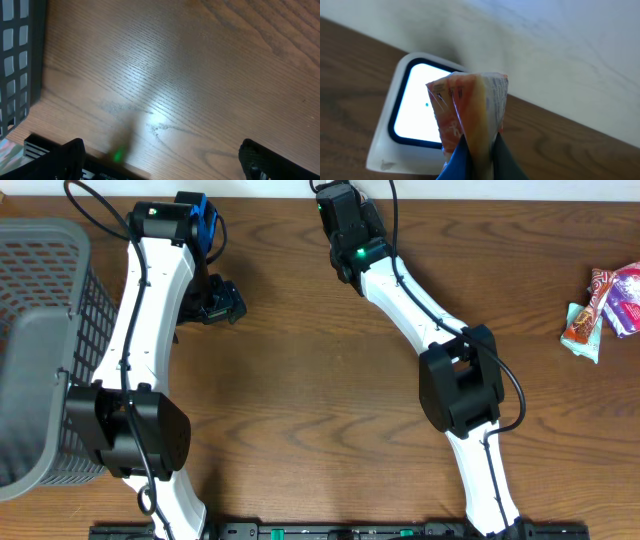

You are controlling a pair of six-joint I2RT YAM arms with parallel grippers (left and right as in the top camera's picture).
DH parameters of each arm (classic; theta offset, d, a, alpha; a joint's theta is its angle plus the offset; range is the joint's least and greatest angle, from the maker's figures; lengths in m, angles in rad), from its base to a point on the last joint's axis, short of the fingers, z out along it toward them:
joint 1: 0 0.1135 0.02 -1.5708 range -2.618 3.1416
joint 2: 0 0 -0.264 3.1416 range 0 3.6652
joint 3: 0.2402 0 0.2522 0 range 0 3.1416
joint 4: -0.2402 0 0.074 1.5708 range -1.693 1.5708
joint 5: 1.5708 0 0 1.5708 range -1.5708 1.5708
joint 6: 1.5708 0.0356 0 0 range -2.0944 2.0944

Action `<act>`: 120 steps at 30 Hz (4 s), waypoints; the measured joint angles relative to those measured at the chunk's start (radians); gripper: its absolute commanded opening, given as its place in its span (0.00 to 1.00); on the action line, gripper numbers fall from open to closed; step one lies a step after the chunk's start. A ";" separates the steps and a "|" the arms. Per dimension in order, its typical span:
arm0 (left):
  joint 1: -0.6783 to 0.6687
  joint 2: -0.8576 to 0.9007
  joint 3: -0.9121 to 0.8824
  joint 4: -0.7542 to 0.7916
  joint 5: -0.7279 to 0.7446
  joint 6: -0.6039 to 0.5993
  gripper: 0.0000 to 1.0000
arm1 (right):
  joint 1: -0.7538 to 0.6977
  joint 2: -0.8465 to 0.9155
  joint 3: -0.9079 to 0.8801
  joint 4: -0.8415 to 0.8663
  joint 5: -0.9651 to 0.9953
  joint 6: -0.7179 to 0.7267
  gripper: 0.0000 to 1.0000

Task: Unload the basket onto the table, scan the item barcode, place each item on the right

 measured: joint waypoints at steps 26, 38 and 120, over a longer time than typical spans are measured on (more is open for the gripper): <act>0.000 0.000 0.000 0.000 0.000 0.000 0.98 | -0.656 -0.204 0.002 -0.710 -0.159 0.262 0.01; 0.000 0.000 0.000 0.000 0.000 0.000 0.98 | -0.796 -0.140 0.002 -0.650 -0.362 0.274 0.06; 0.000 0.000 0.000 0.000 -0.003 0.000 0.98 | -0.400 -1.720 -0.897 -1.006 -0.676 0.294 0.99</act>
